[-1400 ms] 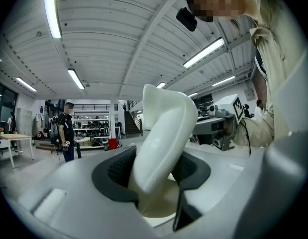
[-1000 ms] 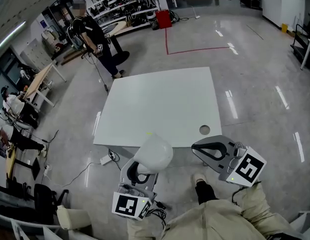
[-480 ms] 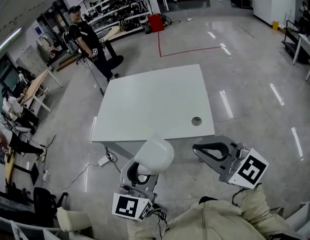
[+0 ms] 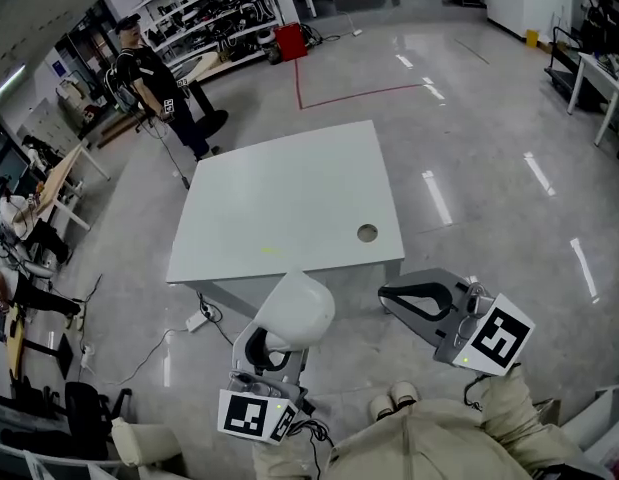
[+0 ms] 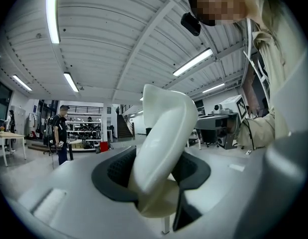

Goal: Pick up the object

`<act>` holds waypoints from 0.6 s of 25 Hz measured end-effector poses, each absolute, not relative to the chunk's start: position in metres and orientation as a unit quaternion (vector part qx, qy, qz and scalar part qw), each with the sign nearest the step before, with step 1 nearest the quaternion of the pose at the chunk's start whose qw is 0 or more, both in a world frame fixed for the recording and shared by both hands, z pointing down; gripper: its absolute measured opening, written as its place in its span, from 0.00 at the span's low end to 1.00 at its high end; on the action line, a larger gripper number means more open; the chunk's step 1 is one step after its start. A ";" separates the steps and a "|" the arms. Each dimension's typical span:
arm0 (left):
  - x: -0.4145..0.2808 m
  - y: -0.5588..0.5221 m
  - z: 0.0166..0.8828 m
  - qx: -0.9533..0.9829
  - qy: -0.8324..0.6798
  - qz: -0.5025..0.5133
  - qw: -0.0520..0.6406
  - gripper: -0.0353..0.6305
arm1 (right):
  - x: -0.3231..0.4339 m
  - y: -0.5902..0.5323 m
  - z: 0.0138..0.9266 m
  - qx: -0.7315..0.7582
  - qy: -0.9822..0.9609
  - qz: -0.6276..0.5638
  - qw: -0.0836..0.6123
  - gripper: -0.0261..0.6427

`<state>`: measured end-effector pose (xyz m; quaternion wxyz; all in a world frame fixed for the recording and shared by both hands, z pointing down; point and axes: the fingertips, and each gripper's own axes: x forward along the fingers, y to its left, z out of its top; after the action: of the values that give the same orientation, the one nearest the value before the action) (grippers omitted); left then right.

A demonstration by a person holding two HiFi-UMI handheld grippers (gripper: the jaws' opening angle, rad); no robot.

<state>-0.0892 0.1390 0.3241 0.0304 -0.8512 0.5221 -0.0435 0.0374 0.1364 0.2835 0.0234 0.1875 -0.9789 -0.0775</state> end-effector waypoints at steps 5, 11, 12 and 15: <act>-0.086 0.142 0.323 -0.854 0.518 -0.045 0.030 0.35 | 0.043 0.142 0.282 0.191 -0.977 -0.086 0.030 0.04; -0.078 0.147 0.323 -0.855 0.516 -0.048 0.033 0.35 | 0.053 0.150 0.284 0.187 -0.977 -0.092 0.037 0.04; -0.076 0.147 0.324 -0.855 0.516 -0.048 0.033 0.35 | 0.054 0.151 0.284 0.187 -0.977 -0.092 0.036 0.04; -0.076 0.149 0.323 -0.855 0.515 -0.049 0.034 0.35 | 0.054 0.153 0.283 0.186 -0.978 -0.093 0.036 0.04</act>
<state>-0.0758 0.1486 0.3228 0.0344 -0.8550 0.5152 -0.0488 0.0539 0.1530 0.2828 0.0360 0.1860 -0.9775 -0.0928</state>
